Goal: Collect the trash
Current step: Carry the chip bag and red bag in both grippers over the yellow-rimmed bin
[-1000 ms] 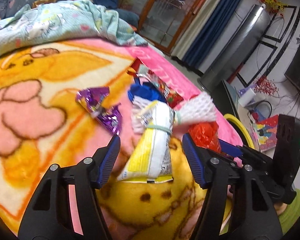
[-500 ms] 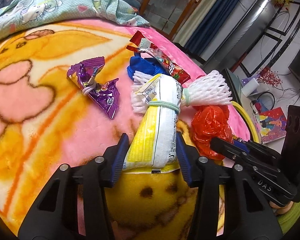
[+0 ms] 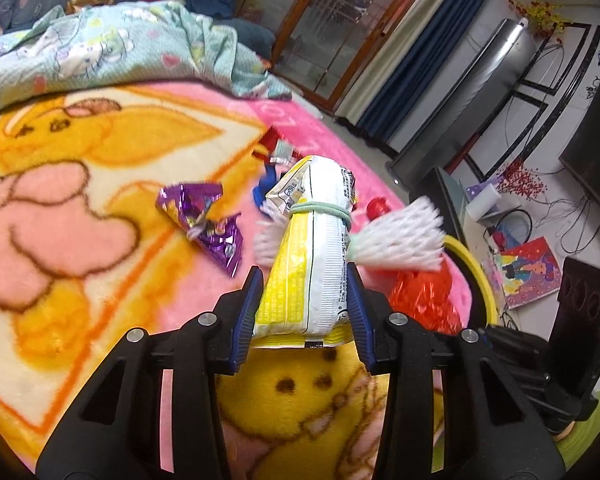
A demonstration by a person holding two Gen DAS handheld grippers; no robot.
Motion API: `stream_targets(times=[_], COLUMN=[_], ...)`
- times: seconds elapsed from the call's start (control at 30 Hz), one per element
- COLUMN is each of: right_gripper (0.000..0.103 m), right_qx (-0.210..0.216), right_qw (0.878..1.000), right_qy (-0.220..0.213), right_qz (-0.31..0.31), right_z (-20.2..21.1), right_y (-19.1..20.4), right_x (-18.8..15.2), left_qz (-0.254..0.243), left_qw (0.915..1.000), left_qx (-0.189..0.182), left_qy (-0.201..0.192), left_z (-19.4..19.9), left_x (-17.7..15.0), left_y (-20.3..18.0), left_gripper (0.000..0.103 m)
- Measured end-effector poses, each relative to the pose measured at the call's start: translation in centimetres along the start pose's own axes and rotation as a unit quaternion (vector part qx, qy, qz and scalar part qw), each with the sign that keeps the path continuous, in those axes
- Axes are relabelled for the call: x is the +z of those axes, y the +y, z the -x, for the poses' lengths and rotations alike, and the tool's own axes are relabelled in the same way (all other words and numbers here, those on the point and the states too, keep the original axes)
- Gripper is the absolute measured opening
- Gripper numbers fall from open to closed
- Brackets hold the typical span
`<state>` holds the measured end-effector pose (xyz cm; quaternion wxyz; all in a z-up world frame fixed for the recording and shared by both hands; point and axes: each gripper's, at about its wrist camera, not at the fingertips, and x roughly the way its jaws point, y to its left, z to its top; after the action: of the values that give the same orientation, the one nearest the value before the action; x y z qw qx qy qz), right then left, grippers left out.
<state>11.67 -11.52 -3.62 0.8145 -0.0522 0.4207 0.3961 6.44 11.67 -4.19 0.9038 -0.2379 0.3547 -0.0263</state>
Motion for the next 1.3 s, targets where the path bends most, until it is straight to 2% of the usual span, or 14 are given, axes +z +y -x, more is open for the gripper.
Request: stream_targets(times=[0.27,0.37,0.6,0.9,1.3], right_gripper=[0.017,0.017,0.017,0.017,0.017], right_qx=[-0.022,-0.062,-0.116,-0.122,-0.125], right_qw=[0.999,0.997,0.993,0.991,0.987], right_qy=[-0.026,-0.029,-0.016,-0.035,-0.081], right_qz=[0.007,0.017,0.002,-0.031,-0.065], right_z=[2.7,3.4,4.4,6.2,8.9], right_y=[0.0,-0.2,-2.0,-4.7,-7.3], right_x=[0.0,0.1,-0.4,-0.6,0.2], left_qz=[-0.011,-0.015,-0.023,-0.042,-0.090], left_qw=[0.9998,0.9998,0.9996,0.9987,0.9948], left_qx=[-0.009,-0.012,-0.017,-0.028,-0.048], left_qy=[-0.013,-0.010,-0.002,0.003,0.008], left_z=[1.1,0.9,0.4,-0.2,-1.2], left_x=[0.3,0.2,-0.3,-0.4,-0.7], left_y=[-1.0,-1.3,-2.1,-4.0,-8.8], left_gripper=[0.033,0.033,0.033,0.033,0.033])
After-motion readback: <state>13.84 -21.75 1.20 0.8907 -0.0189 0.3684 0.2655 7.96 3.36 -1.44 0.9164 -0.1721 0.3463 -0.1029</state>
